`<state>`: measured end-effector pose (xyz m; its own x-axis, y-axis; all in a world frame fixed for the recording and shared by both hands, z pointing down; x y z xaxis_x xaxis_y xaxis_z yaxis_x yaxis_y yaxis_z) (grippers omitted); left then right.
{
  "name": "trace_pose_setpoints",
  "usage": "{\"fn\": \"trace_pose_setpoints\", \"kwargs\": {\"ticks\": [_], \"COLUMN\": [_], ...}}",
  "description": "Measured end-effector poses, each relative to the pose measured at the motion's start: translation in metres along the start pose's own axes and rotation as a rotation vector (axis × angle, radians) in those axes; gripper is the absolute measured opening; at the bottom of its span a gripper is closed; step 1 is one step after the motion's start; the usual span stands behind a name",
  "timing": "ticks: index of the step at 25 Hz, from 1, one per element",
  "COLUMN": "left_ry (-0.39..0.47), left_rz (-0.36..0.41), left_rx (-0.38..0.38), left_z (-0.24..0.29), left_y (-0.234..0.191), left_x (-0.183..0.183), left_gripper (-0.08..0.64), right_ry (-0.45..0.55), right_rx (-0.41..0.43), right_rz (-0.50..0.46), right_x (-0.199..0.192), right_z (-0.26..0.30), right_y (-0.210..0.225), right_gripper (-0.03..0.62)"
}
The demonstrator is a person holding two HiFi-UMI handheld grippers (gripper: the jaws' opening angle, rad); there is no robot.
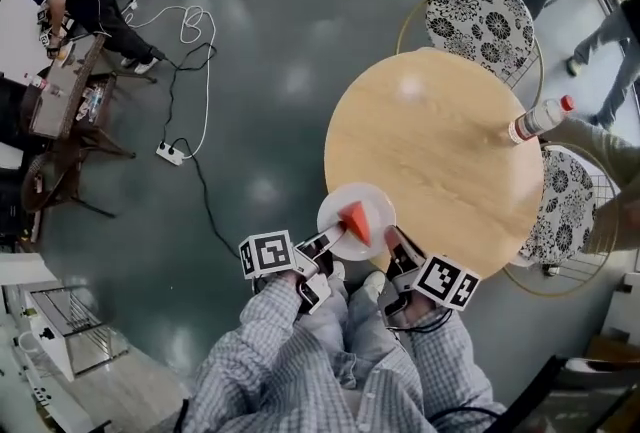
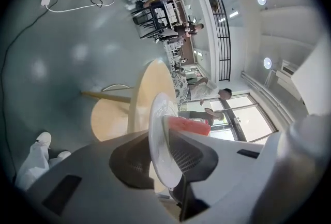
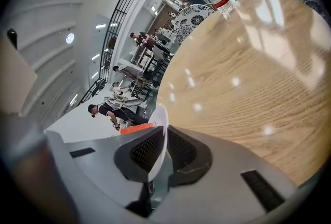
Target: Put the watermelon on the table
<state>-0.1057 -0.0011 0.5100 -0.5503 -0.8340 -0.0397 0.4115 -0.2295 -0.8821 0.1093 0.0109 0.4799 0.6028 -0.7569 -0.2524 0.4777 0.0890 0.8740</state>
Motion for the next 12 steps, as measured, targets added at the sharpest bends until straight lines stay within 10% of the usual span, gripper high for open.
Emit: {"fn": "trace_pose_setpoints", "kwargs": {"ticks": [12], "left_ry": [-0.044], "left_rz": [-0.028], "left_rx": [0.029], "left_z": [0.018], "left_y": [-0.01], "left_x": [0.007], "left_gripper": [0.106], "right_ry": [0.039], "right_rx": [-0.051], "right_rz": [0.057], "right_x": [0.009], "right_z": [0.019], "right_y": [0.021], "right_gripper": [0.029]}}
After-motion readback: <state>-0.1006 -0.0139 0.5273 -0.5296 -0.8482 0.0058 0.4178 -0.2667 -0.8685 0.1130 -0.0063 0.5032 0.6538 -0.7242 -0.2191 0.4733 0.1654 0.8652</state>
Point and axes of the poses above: the fingertips, and each gripper's own axes: z forward along the fingers, y to its right, x out of its top, the point moved 8 cm from there along -z, backward along the fingers, and after that the axes turned 7 degrees about x, right-handed, at the moved point
